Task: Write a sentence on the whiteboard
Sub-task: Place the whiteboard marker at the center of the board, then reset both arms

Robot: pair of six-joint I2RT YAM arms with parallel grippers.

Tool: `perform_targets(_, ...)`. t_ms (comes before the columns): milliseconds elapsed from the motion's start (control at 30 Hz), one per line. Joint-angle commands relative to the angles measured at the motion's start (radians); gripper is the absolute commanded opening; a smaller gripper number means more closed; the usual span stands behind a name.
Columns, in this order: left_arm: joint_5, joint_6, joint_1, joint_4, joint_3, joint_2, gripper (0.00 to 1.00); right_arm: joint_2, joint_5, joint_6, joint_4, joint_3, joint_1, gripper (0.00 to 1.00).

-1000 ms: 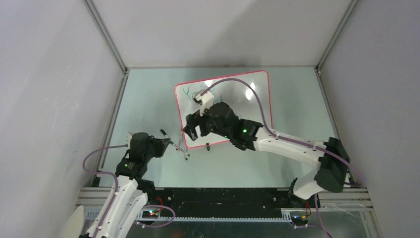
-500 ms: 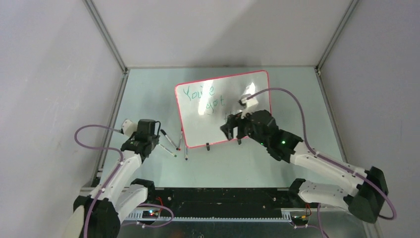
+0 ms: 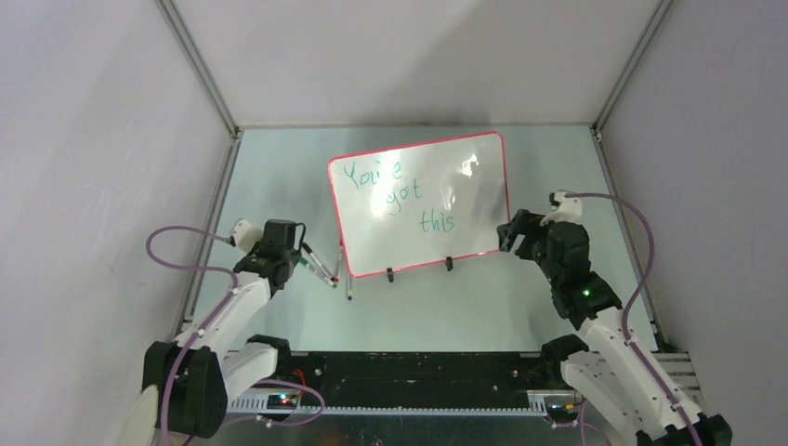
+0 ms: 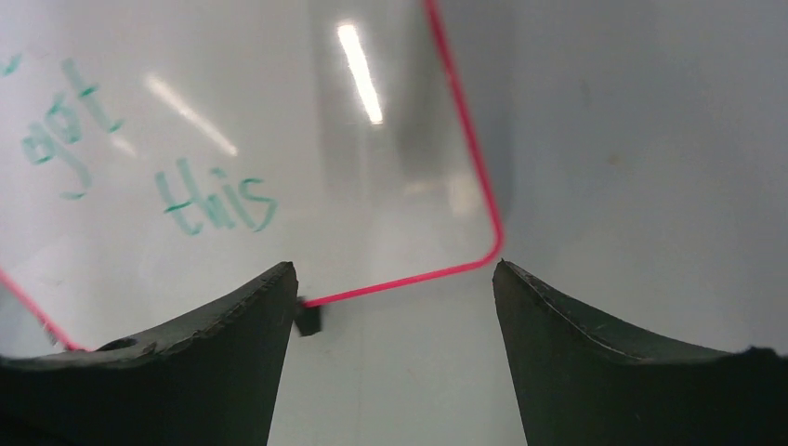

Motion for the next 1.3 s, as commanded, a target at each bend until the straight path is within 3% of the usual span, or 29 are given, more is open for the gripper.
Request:
perform_targets(0,-0.006,0.038,-0.003,0.079,-0.002,0.025,0.45,-0.071,0.023,0.028,0.03,-0.06,-0.12,0.81)
perform_targets(167,-0.013,0.141,-0.005,0.234,-0.084,-0.104,0.77,-0.087,0.113,-0.104,0.177,-0.167,-0.179,0.85)
perform_targets(267,-0.053,0.233,-0.007,0.343,-0.135,-0.22,0.97,-0.136,0.109,-0.18,0.37,-0.265,-0.228,0.87)
perform_targets(300,-0.08,0.306,-0.007,0.364,-0.147,-0.271,0.99,-0.147,0.074,-0.189,0.474,-0.332,-0.252,0.88)
perform_targets(333,-0.098,0.335,-0.009,0.412,-0.158,-0.291,0.99,-0.168,-0.013,-0.196,0.54,-0.407,-0.304,0.89)
perform_targets(433,-0.158,0.464,-0.007,0.522,-0.17,-0.343,0.99,-0.125,-0.085,-0.246,0.897,-0.549,-0.42,0.9)
perform_targets(600,-0.296,0.63,-0.006,0.85,-0.261,-0.31,0.99,0.194,-0.084,-0.261,1.099,-0.522,-0.443,0.96)
perform_targets(767,-0.409,0.864,0.005,1.147,-0.315,-0.145,0.99,0.51,-0.1,-0.232,1.351,-0.491,-0.458,0.95)
perform_targets(833,-0.402,0.944,0.019,1.255,-0.306,-0.081,0.99,0.623,-0.122,-0.236,1.386,-0.454,-0.46,0.95)
perform_targets(900,-0.318,1.001,0.048,1.368,-0.328,-0.017,0.99,0.627,-0.177,-0.261,1.254,-0.361,-0.455,0.93)
perform_targets(967,-0.246,0.99,0.071,1.279,-0.299,0.0,0.99,0.646,-0.168,-0.27,1.248,-0.354,-0.444,0.94)
perform_targets(1067,-0.111,1.002,0.103,1.32,-0.307,0.065,0.99,0.639,-0.152,-0.274,1.228,-0.347,-0.435,0.99)
perform_targets(1267,0.027,1.028,0.124,1.389,-0.281,0.195,0.99,0.641,0.086,-0.316,1.265,-0.367,-0.322,1.0)
